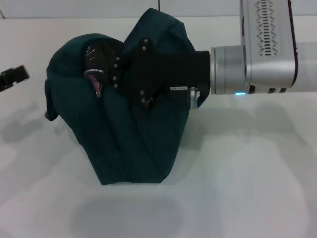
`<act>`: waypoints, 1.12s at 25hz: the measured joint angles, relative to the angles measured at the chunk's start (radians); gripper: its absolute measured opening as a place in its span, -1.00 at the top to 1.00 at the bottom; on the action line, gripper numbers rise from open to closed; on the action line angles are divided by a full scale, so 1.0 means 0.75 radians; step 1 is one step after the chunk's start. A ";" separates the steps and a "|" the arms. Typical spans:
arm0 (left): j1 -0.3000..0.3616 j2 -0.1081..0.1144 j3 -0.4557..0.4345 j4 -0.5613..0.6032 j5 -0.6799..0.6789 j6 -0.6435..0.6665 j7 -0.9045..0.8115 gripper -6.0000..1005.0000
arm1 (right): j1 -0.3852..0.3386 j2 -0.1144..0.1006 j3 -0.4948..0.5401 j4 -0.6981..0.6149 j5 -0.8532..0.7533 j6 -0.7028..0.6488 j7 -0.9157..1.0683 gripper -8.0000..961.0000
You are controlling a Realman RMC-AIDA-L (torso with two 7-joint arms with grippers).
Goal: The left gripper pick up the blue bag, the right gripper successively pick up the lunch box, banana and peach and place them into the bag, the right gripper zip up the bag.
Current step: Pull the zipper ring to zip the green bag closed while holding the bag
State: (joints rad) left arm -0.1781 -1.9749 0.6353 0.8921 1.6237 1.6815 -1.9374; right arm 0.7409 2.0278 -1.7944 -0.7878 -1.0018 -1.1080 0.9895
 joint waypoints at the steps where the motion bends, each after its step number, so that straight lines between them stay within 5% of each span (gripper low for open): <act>1: 0.013 0.000 0.002 0.046 0.025 0.008 -0.048 -0.59 | -0.006 0.000 0.001 0.000 0.003 0.002 -0.003 0.95; 8: -0.007 0.007 0.002 0.262 0.208 0.151 -0.386 -0.57 | -0.016 0.000 -0.003 0.008 0.045 0.007 -0.054 0.95; 28: -0.139 -0.064 0.037 0.231 0.328 0.207 -0.448 -0.49 | -0.009 0.000 -0.073 -0.003 0.098 -0.032 -0.116 0.94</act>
State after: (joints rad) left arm -0.2822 -2.0226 0.6631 1.0652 1.8697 1.8366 -2.2737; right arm 0.7340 2.0279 -1.8495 -0.7901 -0.9281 -1.1317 0.9024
